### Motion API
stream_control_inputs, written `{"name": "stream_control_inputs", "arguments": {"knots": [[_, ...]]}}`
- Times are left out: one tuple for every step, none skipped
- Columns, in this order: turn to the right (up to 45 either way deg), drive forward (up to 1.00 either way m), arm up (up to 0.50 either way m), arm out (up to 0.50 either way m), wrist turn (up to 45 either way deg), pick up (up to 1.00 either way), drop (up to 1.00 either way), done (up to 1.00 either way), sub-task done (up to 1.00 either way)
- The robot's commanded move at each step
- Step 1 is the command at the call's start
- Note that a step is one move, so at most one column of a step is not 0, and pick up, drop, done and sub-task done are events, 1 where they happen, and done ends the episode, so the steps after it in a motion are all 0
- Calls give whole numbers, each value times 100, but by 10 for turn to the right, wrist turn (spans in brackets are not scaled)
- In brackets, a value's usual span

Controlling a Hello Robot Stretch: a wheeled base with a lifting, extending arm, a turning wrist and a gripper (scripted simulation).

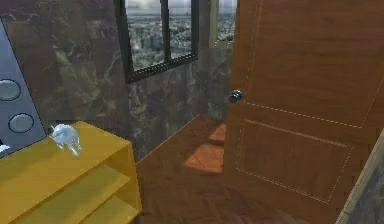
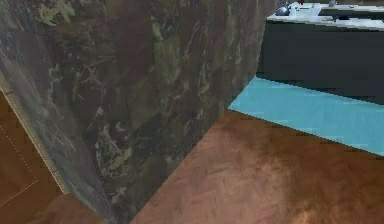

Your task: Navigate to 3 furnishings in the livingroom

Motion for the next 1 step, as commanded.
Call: {"name": "stream_control_inputs", "arguments": {"knots": [[30, 0, 0, 0, 0, 0, 0, 0, 0]]}}
